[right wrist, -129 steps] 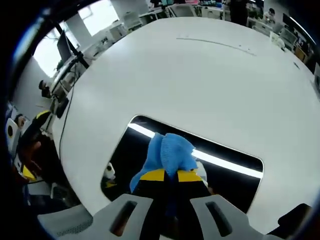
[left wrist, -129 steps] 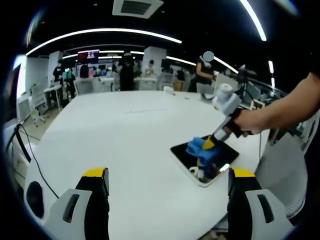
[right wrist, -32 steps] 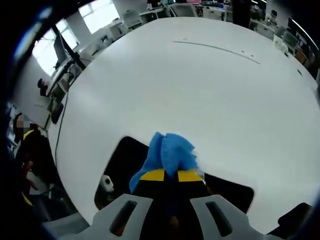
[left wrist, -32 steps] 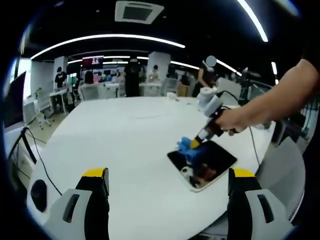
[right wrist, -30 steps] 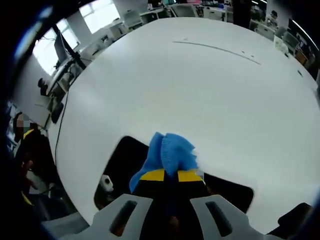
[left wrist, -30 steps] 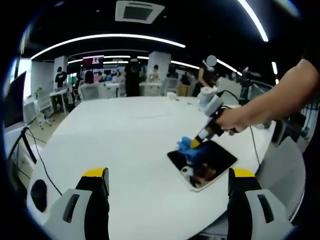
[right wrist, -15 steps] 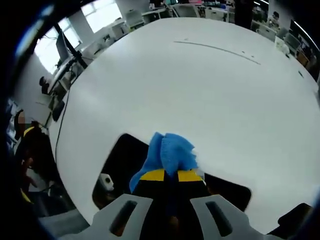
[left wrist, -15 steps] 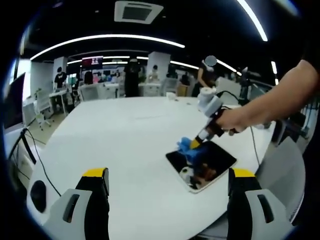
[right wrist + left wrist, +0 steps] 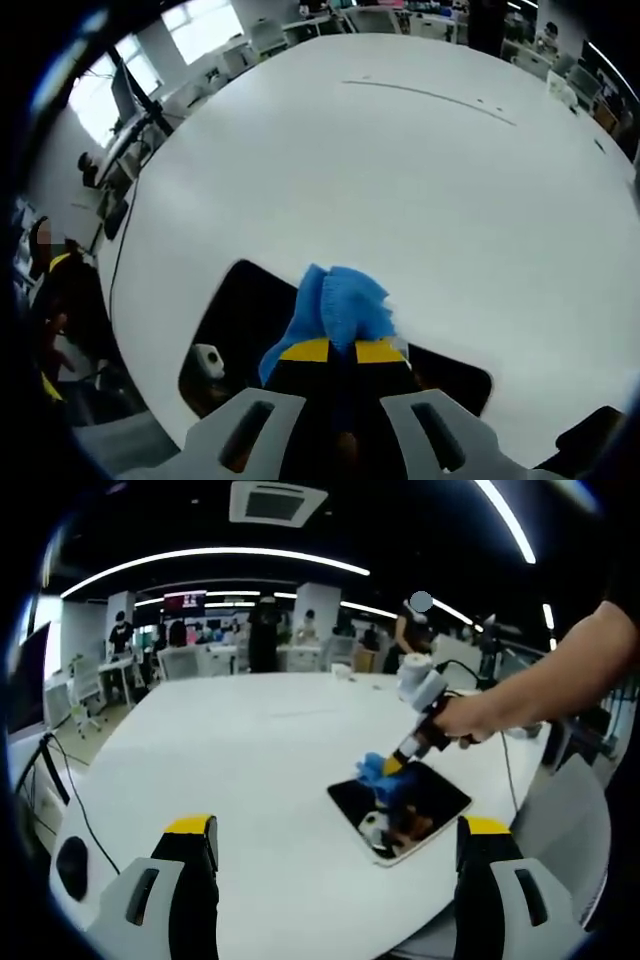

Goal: Wipe the mirror surface with the cleaning cloth until all visible marks leave the cleaned area.

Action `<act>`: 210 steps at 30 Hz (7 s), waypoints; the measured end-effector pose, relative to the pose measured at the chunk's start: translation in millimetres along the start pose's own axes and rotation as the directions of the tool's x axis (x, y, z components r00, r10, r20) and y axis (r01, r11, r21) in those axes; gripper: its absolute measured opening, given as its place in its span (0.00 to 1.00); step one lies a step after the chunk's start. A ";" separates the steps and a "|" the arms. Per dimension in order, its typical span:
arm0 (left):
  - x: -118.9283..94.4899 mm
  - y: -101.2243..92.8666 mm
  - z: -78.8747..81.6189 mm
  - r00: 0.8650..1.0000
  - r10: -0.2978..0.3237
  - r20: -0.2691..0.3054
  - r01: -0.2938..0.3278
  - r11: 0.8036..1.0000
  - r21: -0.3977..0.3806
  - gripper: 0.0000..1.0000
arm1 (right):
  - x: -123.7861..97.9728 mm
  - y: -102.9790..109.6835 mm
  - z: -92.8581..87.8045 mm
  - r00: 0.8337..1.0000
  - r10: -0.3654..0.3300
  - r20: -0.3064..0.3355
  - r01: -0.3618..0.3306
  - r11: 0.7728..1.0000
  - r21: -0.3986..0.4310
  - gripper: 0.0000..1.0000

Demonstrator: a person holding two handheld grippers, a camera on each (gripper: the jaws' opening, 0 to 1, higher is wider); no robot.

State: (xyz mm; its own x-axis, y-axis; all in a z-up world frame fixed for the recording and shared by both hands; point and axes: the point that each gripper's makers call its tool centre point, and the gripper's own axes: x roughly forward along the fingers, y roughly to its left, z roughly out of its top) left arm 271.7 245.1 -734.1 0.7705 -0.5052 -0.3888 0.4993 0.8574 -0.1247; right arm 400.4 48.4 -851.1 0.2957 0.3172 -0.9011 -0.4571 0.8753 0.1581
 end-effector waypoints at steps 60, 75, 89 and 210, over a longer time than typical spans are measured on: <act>5.5 -8.6 0.6 1.000 -0.028 -0.007 0.028 1.000 0.011 1.00 | -10.9 -24.4 -17.0 0.999 -0.036 -0.016 0.036 0.999 0.003 0.01; 8.0 -10.9 0.5 1.000 -0.029 -0.003 0.029 1.000 0.006 1.00 | -9.0 -26.6 -16.8 0.999 -0.039 -0.014 0.040 0.999 0.006 0.01; 9.4 -11.7 2.0 1.000 -0.031 -0.001 0.031 0.999 0.007 1.00 | -14.6 -24.3 -23.1 0.999 -0.047 0.017 0.047 0.999 0.013 0.01; 38.7 17.4 -44.9 0.976 -0.095 -0.195 0.100 0.995 0.017 1.00 | -45.9 30.9 -122.0 0.997 0.069 0.038 -0.072 0.995 0.074 0.01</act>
State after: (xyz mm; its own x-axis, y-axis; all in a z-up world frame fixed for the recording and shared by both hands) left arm 292.4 244.9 -792.2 0.6275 -0.5552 -0.5459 0.5805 0.8009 -0.1472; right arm 270.4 16.4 -854.1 0.2949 0.3908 -0.8720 -0.4135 0.8749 0.2522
